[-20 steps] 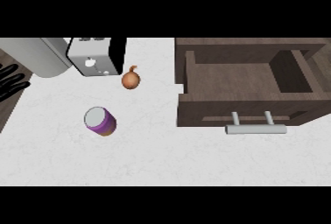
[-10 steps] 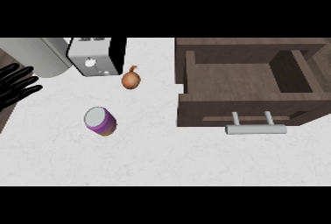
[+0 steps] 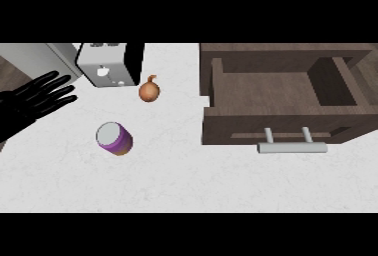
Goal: Pick up the can, place it into the drawer and close the drawer
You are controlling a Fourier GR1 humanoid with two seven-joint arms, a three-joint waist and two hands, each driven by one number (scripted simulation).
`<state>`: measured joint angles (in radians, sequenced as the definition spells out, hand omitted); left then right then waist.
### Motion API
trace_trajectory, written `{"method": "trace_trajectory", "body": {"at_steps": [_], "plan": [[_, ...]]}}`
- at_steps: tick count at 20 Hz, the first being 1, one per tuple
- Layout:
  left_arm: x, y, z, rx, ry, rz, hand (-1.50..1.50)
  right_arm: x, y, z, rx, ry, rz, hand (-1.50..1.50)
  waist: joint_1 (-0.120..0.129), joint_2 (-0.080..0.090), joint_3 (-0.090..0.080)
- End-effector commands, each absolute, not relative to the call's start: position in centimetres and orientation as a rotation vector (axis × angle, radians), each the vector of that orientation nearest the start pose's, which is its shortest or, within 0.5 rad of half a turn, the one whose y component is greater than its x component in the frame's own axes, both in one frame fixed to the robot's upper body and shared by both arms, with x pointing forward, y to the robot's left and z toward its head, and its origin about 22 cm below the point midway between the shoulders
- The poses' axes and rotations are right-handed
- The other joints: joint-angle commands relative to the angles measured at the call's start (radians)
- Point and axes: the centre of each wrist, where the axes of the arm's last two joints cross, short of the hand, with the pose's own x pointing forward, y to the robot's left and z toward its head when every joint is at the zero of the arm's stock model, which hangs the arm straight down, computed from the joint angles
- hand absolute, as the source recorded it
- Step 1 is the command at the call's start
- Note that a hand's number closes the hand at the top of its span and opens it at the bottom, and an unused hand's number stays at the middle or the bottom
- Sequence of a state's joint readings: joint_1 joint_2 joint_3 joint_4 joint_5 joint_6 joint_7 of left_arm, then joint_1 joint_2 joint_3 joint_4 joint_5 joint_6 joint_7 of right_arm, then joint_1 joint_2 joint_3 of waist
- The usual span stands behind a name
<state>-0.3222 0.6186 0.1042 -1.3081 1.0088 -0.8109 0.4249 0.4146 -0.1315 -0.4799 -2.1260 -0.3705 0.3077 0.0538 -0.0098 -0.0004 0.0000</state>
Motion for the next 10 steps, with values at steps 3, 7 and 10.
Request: {"method": "trace_trajectory", "body": {"at_steps": [3,7,10], "plan": [[31.1,34.4,8.4,-0.714,-1.395,-0.483,-1.50,10.2,-37.4,10.5,-0.197,-1.777,-0.086,-1.50,0.004,0.000,0.000],[30.3,35.9,6.1,-0.678,-1.359,-0.470,-1.50,8.6,-36.0,9.1,-0.205,-1.773,-0.087,-1.50,0.003,0.000,0.000],[31.1,35.6,4.2,-0.676,-1.371,-0.479,-1.50,8.1,-38.5,8.6,-0.191,-1.773,-0.101,-1.50,0.000,0.001,0.000]]}}
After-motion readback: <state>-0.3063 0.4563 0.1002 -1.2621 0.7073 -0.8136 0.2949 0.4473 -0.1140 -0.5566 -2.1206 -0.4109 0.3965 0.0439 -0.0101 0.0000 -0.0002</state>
